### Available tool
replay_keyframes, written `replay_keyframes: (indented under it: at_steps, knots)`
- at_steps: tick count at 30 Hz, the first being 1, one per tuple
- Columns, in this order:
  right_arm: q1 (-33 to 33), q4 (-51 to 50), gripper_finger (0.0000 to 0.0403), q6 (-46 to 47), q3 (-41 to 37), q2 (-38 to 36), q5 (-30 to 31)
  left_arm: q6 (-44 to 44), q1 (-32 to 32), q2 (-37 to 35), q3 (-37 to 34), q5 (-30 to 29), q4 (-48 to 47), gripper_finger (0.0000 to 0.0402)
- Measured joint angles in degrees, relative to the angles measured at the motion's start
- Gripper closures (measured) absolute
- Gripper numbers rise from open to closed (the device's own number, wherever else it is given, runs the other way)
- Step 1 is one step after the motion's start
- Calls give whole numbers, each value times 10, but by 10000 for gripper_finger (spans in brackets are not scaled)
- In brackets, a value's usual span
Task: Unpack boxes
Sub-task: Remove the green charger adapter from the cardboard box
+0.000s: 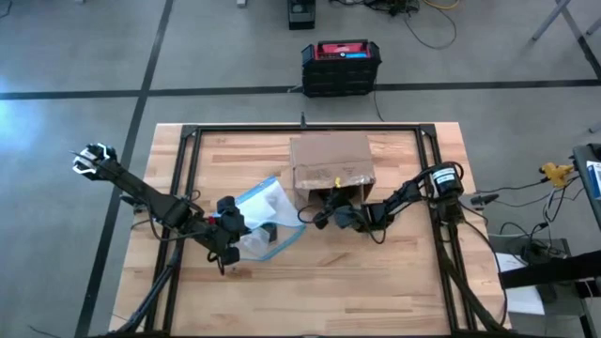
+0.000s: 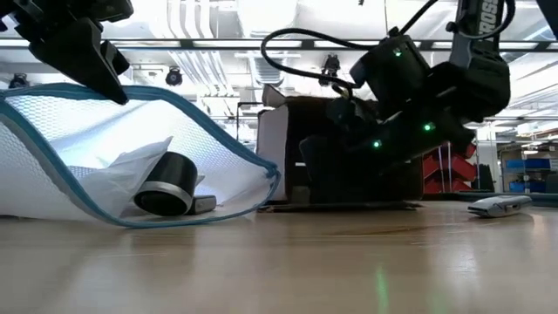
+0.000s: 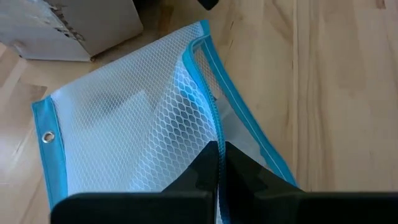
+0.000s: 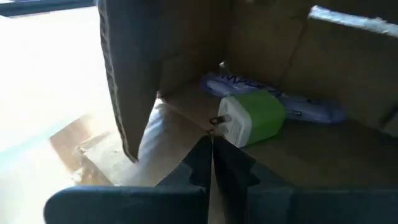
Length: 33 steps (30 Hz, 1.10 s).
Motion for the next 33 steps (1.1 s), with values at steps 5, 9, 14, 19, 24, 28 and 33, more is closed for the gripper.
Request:
replay_keyframes:
  at_steps: [5,9,14,19,24,28,33]
  knots:
    - [-16,3,401,-25,22,0,41,3,0,0,0,0,1,401]
    - [-24,2,400,-43,44,0,44,3,0,0,0,0,2,401]
    - [-43,-1,400,-40,59,3,71,3,0,0,0,0,4,401]
    - [-65,-1,400,-10,62,3,62,9,0,1,0,0,4,402]
    - [-85,0,401,-17,71,3,10,12,0,1,0,-6,4,401]
    - [-97,-1,401,-39,75,12,-9,12,0,1,0,-10,4,401]
    - [-107,-3,401,-23,91,53,-21,12,0,1,0,-10,6,401]
